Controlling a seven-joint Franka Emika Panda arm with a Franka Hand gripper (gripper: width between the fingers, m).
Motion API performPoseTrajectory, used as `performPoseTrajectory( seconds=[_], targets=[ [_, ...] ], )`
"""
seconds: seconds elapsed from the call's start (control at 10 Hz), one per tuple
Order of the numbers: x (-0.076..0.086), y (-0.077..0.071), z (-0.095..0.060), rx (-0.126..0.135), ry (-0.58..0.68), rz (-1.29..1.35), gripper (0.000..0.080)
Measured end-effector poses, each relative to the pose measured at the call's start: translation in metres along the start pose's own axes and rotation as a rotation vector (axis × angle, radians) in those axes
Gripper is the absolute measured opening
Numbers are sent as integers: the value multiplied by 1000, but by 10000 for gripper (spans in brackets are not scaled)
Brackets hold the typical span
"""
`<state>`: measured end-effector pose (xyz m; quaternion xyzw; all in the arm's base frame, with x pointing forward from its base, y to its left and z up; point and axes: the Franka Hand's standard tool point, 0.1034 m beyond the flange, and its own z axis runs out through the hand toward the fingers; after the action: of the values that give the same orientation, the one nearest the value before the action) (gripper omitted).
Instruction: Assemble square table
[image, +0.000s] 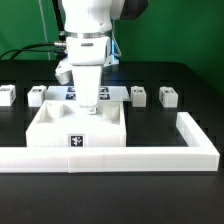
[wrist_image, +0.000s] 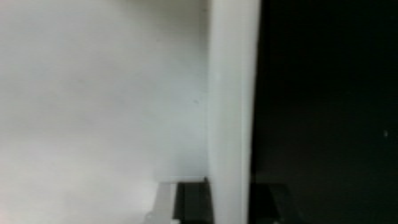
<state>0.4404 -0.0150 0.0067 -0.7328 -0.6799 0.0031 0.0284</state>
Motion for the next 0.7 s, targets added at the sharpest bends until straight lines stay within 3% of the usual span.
performPoseTrajectory(
  seconds=[0.7],
  targets=[
    [63, 21, 1, -23, 30, -55, 58]
  ],
)
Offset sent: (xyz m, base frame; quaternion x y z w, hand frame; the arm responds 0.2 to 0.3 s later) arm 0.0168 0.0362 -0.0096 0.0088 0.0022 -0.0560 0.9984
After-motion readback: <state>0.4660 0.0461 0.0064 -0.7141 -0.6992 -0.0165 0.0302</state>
